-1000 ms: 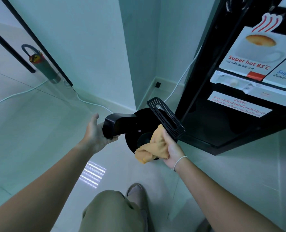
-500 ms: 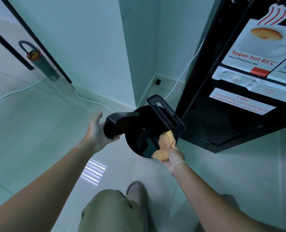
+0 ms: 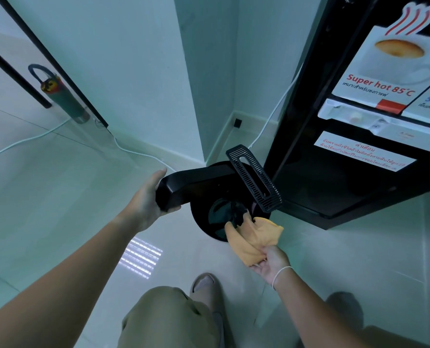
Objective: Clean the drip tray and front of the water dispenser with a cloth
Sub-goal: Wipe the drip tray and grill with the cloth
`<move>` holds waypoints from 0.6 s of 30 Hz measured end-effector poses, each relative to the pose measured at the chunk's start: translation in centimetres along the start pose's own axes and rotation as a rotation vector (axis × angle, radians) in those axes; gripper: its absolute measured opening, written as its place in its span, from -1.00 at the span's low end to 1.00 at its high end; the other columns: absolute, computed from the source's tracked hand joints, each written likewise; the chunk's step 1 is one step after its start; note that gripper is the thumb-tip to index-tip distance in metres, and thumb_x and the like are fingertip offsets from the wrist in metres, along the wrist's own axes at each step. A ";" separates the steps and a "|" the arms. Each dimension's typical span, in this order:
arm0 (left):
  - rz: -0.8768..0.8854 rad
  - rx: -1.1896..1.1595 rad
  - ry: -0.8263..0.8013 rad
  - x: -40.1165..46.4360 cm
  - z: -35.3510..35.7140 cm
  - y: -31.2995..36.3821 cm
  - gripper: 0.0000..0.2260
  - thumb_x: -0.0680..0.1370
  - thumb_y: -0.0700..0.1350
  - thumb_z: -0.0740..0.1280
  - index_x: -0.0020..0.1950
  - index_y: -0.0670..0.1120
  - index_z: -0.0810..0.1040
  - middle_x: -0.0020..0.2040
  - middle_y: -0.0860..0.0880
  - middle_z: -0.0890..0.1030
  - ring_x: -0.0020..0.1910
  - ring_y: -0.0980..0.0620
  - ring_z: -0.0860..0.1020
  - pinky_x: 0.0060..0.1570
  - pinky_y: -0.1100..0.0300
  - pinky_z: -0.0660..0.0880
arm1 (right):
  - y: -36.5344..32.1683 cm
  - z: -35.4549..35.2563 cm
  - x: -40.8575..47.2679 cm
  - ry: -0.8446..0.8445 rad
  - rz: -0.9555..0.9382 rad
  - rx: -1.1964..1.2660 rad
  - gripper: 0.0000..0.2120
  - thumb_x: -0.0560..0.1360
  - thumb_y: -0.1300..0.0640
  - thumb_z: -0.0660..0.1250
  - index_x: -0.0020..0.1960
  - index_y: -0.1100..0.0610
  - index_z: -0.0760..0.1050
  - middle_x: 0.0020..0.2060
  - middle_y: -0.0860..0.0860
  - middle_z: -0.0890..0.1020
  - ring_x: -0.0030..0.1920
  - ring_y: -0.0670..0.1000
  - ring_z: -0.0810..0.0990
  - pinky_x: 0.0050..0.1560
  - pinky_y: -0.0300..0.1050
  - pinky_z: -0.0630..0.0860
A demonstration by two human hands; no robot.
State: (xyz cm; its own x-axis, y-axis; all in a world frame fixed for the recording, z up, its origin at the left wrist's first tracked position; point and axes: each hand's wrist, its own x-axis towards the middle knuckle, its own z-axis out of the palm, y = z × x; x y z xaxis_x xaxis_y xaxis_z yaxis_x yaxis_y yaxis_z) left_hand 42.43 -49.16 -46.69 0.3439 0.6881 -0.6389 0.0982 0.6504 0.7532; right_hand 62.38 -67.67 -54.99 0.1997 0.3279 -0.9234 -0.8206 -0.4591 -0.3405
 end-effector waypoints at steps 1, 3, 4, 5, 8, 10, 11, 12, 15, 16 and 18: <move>0.028 0.038 0.015 -0.1 0.2 0.0 -0.69 0.57 0.11 0.19 0.04 -0.06 0.59 -0.07 -0.05 0.64 -0.10 0.01 0.65 0.07 0.02 0.53 | 0.1 0.1 0.0 0.010 -0.012 -0.003 -0.66 0.55 0.34 0.10 0.31 0.25 0.35 0.09 0.19 0.50 0.14 0.19 0.48 0.03 0.13 0.42; 0.102 0.119 0.032 -0.5 0.5 0.0 -0.80 0.57 -0.02 0.27 -0.09 -0.13 0.57 -0.22 -0.05 0.60 -0.25 0.05 0.67 -0.04 0.10 0.59 | 0.2 0.4 0.0 0.028 -0.067 0.000 -0.65 0.53 0.33 0.10 0.29 0.22 0.38 0.04 0.15 0.52 -0.02 0.12 0.52 -0.09 0.04 0.45; 0.138 0.179 0.034 -0.7 0.6 0.0 -0.82 0.55 -0.08 0.30 -0.18 -0.15 0.52 -0.31 -0.03 0.55 -0.32 0.08 0.65 -0.06 0.10 0.59 | 0.1 0.7 -0.1 0.029 -0.100 0.003 -0.66 0.52 0.32 0.10 0.28 0.21 0.40 0.01 0.13 0.55 -0.10 0.07 0.53 -0.14 -0.02 0.45; 0.168 0.262 0.041 -0.8 0.6 0.0 -0.80 0.54 -0.12 0.33 -0.26 -0.14 0.45 -0.36 -0.02 0.48 -0.37 0.09 0.59 -0.05 0.07 0.59 | 0.0 1.1 -0.2 0.023 -0.131 0.002 -0.67 0.52 0.30 0.10 0.25 0.19 0.42 -0.01 0.11 0.56 -0.14 0.02 0.53 -0.18 -0.06 0.45; 0.286 0.493 0.076 -1.3 0.6 0.3 -0.69 0.46 -0.22 0.42 -0.36 -0.12 0.34 -0.24 -0.04 0.37 -0.32 0.08 0.46 -0.06 0.14 0.59 | -0.5 2.9 -1.2 -0.049 -0.198 -0.018 -0.70 0.51 0.28 0.11 0.16 0.13 0.50 0.02 0.11 0.58 -0.12 -0.02 0.55 -0.23 -0.13 0.46; 0.400 0.658 0.076 -1.7 0.8 0.5 -0.72 0.42 -0.25 0.46 -0.33 -0.10 0.37 -0.14 -0.01 0.38 -0.33 0.22 0.44 -0.20 0.43 0.45 | -1.0 4.3 -2.3 -0.094 -0.279 -0.064 -0.68 0.49 0.29 0.10 0.09 0.12 0.56 -0.03 0.07 0.62 -0.12 -0.04 0.57 -0.24 -0.16 0.47; 0.438 0.728 0.062 -2.0 0.9 0.7 -0.74 0.40 -0.25 0.48 -0.28 -0.08 0.39 -0.10 0.00 0.39 -0.34 0.29 0.42 -0.27 0.50 0.38 | -1.4 5.0 -2.9 -0.094 -0.346 -0.110 -0.68 0.47 0.31 0.10 -0.01 0.09 0.59 -0.09 0.03 0.64 -0.14 -0.05 0.57 -0.23 -0.17 0.46; 0.464 0.761 0.041 -2.2 1.0 1.0 -0.75 0.39 -0.25 0.49 -0.22 -0.06 0.41 -0.05 0.01 0.39 -0.33 0.33 0.42 -0.30 0.53 0.35 | -1.8 5.6 -3.5 -0.076 -0.423 -0.171 -0.68 0.46 0.31 0.11 -0.11 0.04 0.59 -0.16 -0.01 0.64 -0.16 -0.07 0.56 -0.23 -0.19 0.45; 0.518 0.717 -0.003 -2.7 1.4 2.1 -0.65 0.33 -0.21 0.53 -0.09 0.04 0.41 0.05 -0.05 0.38 -0.21 0.28 0.45 -0.20 0.45 0.39 | -3.4 7.2 -5.1 -0.098 -0.658 -0.336 -0.73 0.44 0.30 0.15 -0.17 -0.01 0.54 -0.23 -0.08 0.61 -0.19 -0.11 0.54 -0.20 -0.23 0.43; 0.513 0.670 -0.015 -2.7 1.6 2.5 -0.62 0.29 -0.17 0.53 -0.06 0.08 0.40 0.06 -0.07 0.39 -0.18 0.18 0.46 -0.17 0.35 0.40 | -3.7 7.7 -5.5 -0.130 -0.723 -0.399 -0.76 0.44 0.29 0.16 -0.15 0.02 0.53 -0.22 -0.08 0.60 -0.17 -0.09 0.54 -0.17 -0.22 0.44; 0.506 0.538 -0.022 -2.8 2.1 3.0 -0.57 0.26 -0.11 0.48 0.02 0.15 0.40 0.08 -0.06 0.40 -0.18 0.08 0.48 -0.16 0.29 0.44 | -4.2 8.5 -6.2 -0.168 -0.806 -0.534 -0.79 0.45 0.24 0.18 -0.10 -0.04 0.51 -0.19 -0.10 0.60 -0.13 -0.08 0.55 -0.08 -0.20 0.46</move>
State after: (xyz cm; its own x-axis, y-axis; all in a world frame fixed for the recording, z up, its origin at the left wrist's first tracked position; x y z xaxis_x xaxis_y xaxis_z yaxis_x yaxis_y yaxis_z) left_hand 43.72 -49.79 -42.28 0.4869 0.8516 -0.1943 0.3650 0.0037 0.9310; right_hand 60.03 -60.79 -46.31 0.4812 0.8009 -0.3564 -0.1139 -0.3459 -0.9313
